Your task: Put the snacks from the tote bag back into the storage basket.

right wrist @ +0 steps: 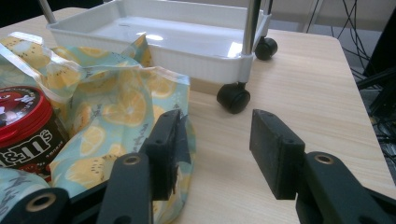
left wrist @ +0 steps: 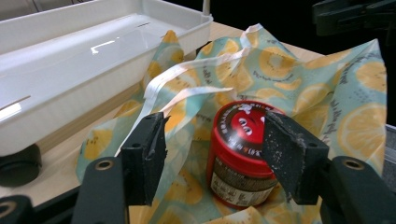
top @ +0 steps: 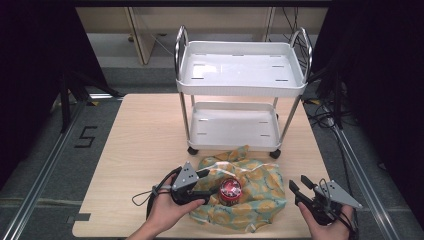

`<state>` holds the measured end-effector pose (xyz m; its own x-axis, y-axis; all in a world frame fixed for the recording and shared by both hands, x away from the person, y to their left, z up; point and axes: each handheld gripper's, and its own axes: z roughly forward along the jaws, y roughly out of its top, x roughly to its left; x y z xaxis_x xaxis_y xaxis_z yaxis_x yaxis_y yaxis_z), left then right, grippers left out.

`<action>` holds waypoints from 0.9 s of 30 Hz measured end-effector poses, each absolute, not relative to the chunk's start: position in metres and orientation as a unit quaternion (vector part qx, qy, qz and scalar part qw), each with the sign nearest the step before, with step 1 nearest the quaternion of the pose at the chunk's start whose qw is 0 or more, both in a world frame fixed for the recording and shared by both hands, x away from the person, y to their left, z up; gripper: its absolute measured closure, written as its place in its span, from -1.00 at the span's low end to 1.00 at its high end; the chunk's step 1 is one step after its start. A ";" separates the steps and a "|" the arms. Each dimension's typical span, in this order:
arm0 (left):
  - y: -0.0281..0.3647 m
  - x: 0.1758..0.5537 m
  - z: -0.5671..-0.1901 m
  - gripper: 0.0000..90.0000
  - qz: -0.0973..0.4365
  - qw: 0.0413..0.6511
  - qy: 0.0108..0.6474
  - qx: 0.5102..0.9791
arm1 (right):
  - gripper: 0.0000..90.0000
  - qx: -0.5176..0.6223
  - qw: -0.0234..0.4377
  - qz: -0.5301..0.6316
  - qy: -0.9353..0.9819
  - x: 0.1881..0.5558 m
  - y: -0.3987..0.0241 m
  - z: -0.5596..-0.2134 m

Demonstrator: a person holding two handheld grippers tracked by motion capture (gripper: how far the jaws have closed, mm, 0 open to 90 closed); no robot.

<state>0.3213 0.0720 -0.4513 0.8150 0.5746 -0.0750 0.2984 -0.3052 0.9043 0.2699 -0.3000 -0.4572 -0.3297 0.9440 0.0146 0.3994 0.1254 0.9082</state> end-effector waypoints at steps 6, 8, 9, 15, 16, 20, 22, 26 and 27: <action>0.059 0.321 -0.451 -0.11 0.122 0.515 0.257 0.809 | 0.21 0.494 0.299 0.447 0.683 0.270 -0.300 -0.457; 0.054 0.320 -0.452 -0.11 0.115 0.512 0.254 0.813 | 0.21 0.490 0.304 0.448 0.684 0.270 -0.301 -0.457; 0.052 0.319 -0.453 -0.11 0.114 0.509 0.252 0.815 | 0.20 0.487 0.306 0.450 0.683 0.271 -0.301 -0.458; 0.043 0.321 -0.458 -0.14 0.105 0.487 0.249 0.830 | 0.21 0.490 0.307 0.445 0.684 0.269 -0.301 -0.457; 0.042 0.322 -0.459 -0.15 0.106 0.482 0.245 0.835 | 0.21 0.493 0.304 0.449 0.680 0.269 -0.300 -0.457; 0.037 0.325 -0.464 -0.24 0.098 0.479 0.249 0.836 | 0.21 0.494 0.302 0.448 0.682 0.269 -0.299 -0.458; 0.036 0.325 -0.465 -0.25 0.100 0.481 0.245 0.836 | 0.21 0.492 0.303 0.447 0.682 0.269 -0.299 -0.457; 0.034 0.323 -0.465 -0.31 0.088 0.477 0.230 0.844 | 0.21 0.500 0.297 0.447 0.680 0.268 -0.299 -0.457; 0.033 0.322 -0.466 -0.33 0.095 0.479 0.238 0.840 | 0.21 0.497 0.297 0.446 0.683 0.268 -0.300 -0.457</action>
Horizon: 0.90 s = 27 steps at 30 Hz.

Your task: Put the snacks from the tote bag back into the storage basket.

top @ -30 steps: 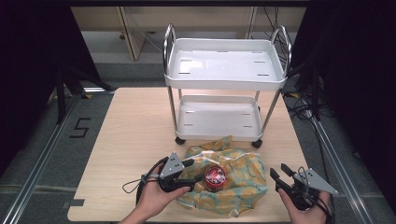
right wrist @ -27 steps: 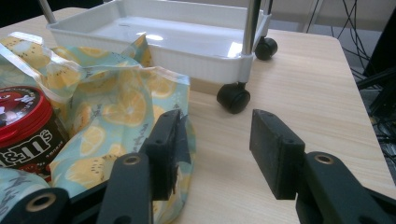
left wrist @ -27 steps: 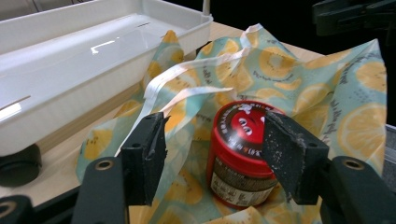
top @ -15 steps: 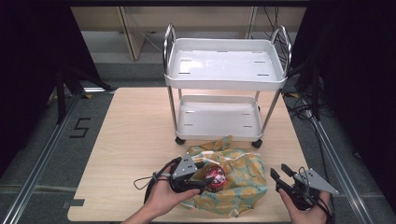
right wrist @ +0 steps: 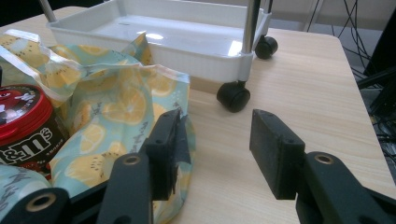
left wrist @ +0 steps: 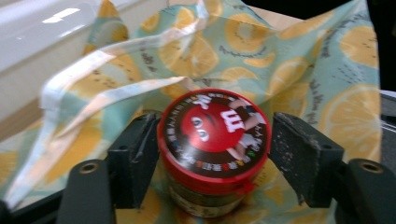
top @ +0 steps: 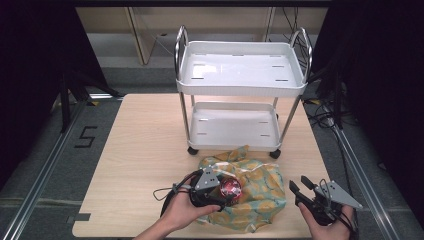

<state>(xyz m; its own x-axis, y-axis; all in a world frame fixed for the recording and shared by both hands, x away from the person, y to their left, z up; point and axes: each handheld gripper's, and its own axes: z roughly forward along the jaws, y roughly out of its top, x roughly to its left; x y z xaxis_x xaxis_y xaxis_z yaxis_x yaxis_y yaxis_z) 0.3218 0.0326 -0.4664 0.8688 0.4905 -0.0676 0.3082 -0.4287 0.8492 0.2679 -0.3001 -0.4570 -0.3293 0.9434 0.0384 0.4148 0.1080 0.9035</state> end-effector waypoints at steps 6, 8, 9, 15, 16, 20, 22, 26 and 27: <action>0.031 0.323 -0.472 -0.37 0.102 0.468 0.230 0.847 | 0.20 0.489 0.306 0.447 0.683 0.269 -0.300 -0.457; 0.030 0.323 -0.474 -0.39 0.102 0.468 0.231 0.847 | 0.20 0.490 0.309 0.443 0.684 0.270 -0.301 -0.458; 0.030 0.324 -0.475 -0.40 0.102 0.465 0.227 0.850 | 0.20 0.492 0.302 0.446 0.684 0.269 -0.300 -0.458; 0.026 0.327 -0.481 -0.43 0.103 0.452 0.227 0.856 | 0.20 0.497 0.300 0.450 0.679 0.269 -0.299 -0.458; 0.025 0.326 -0.482 -0.44 0.098 0.455 0.234 0.854 | 0.20 0.492 0.302 0.446 0.684 0.269 -0.300 -0.458; 0.023 0.328 -0.484 -0.45 0.093 0.456 0.234 0.854 | 0.21 0.487 0.305 0.446 0.686 0.270 -0.301 -0.458; 0.025 0.330 -0.484 -0.45 0.095 0.439 0.221 0.866 | 0.20 0.497 0.299 0.446 0.682 0.269 -0.299 -0.458; 0.021 0.330 -0.486 -0.46 0.083 0.453 0.236 0.856 | 0.20 0.494 0.299 0.445 0.685 0.269 -0.300 -0.458; 0.020 0.330 -0.487 -0.47 0.085 0.453 0.236 0.856 | 0.20 0.497 0.298 0.446 0.682 0.269 -0.299 -0.458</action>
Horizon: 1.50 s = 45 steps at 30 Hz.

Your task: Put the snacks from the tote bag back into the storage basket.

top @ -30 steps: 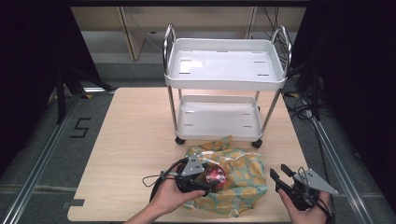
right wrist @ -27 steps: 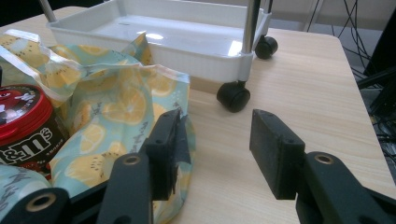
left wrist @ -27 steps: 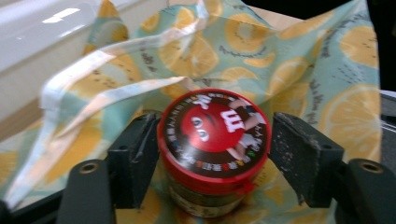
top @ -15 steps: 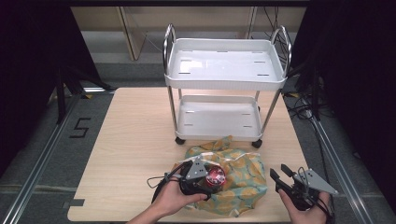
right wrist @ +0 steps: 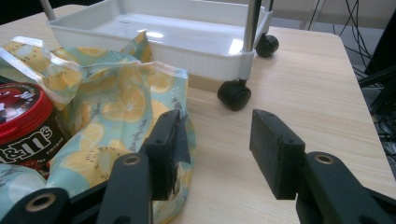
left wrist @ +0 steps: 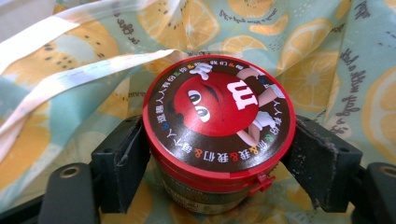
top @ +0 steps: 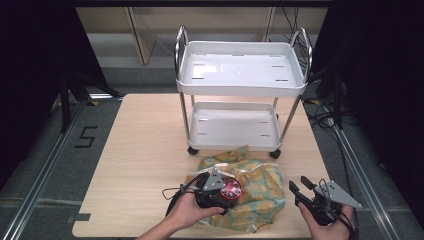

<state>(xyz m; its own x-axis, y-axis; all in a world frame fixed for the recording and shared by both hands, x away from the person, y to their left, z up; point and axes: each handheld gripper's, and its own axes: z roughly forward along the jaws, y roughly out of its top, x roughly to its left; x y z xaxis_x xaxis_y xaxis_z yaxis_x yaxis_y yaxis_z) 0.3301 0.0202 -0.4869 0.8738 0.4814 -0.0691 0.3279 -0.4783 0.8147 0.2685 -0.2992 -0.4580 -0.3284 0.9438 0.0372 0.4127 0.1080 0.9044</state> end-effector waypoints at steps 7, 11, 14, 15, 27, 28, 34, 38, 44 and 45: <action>0.019 0.335 -0.488 -0.48 0.088 0.432 0.227 0.868 | 0.20 0.494 0.300 0.446 0.683 0.269 -0.300 -0.458; 0.016 0.337 -0.490 -0.49 0.089 0.434 0.221 0.869 | 0.20 0.485 0.305 0.447 0.687 0.270 -0.301 -0.458; 0.014 0.337 -0.493 -0.48 0.083 0.435 0.231 0.866 | 0.20 0.491 0.304 0.447 0.683 0.270 -0.301 -0.458; 0.014 0.337 -0.492 -0.48 0.080 0.436 0.231 0.866 | 0.20 0.492 0.302 0.446 0.684 0.270 -0.301 -0.458; 0.015 0.336 -0.496 -0.45 0.091 0.445 0.213 0.865 | 0.20 0.491 0.302 0.447 0.684 0.270 -0.301 -0.458; 0.013 0.334 -0.497 -0.45 0.087 0.458 0.221 0.857 | 0.20 0.493 0.301 0.447 0.683 0.270 -0.301 -0.458; 0.015 0.335 -0.497 -0.44 0.096 0.447 0.206 0.865 | 0.20 0.503 0.295 0.445 0.680 0.268 -0.300 -0.458; 0.015 0.335 -0.497 -0.44 0.098 0.459 0.200 0.860 | 0.20 0.498 0.301 0.444 0.681 0.269 -0.301 -0.458; 0.015 0.333 -0.498 -0.44 0.088 0.462 0.211 0.857 | 0.20 0.495 0.298 0.445 0.684 0.269 -0.302 -0.458; 0.014 0.333 -0.498 -0.44 0.092 0.465 0.213 0.855 | 0.20 0.494 0.302 0.444 0.684 0.269 -0.302 -0.458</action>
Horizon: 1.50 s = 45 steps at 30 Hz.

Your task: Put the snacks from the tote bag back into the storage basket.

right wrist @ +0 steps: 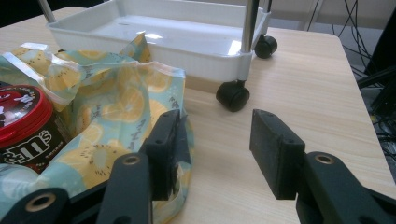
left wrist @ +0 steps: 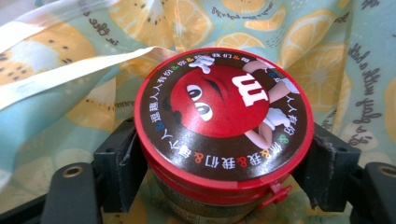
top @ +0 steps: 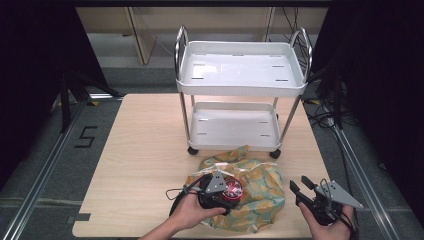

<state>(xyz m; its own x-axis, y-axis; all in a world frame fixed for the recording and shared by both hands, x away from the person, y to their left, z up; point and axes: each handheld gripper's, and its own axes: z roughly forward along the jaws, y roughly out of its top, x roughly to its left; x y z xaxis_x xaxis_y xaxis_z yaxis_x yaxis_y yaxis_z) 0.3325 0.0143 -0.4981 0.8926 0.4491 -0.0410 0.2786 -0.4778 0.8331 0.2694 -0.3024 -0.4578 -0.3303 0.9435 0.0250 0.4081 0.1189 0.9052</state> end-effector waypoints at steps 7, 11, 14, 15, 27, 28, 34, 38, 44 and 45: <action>0.016 0.332 -0.496 -0.44 0.094 0.467 0.206 0.855 | 0.20 0.491 0.301 0.449 0.683 0.270 -0.302 -0.458; 0.017 0.332 -0.495 -0.44 0.100 0.469 0.208 0.853 | 0.20 0.494 0.304 0.450 0.679 0.269 -0.302 -0.457; 0.019 0.332 -0.493 -0.44 0.103 0.468 0.205 0.854 | 0.20 0.489 0.308 0.449 0.681 0.269 -0.303 -0.458; 0.017 0.330 -0.493 -0.44 0.094 0.483 0.212 0.844 | 0.20 0.487 0.309 0.448 0.683 0.270 -0.304 -0.458; 0.021 0.328 -0.482 -0.44 0.103 0.495 0.217 0.835 | 0.20 0.484 0.316 0.446 0.684 0.270 -0.305 -0.457; 0.023 0.330 -0.481 -0.44 0.111 0.491 0.207 0.839 | 0.20 0.483 0.317 0.446 0.684 0.270 -0.305 -0.457; 0.024 0.328 -0.475 -0.44 0.105 0.503 0.228 0.827 | 0.20 0.482 0.317 0.446 0.685 0.269 -0.305 -0.457; 0.026 0.328 -0.469 -0.44 0.111 0.509 0.238 0.820 | 0.20 0.473 0.321 0.445 0.690 0.271 -0.306 -0.457; 0.031 0.331 -0.463 -0.44 0.112 0.517 0.251 0.811 | 0.20 0.487 0.308 0.448 0.684 0.269 -0.304 -0.457; 0.031 0.331 -0.462 -0.44 0.113 0.517 0.256 0.809 | 0.20 0.486 0.310 0.444 0.686 0.269 -0.304 -0.457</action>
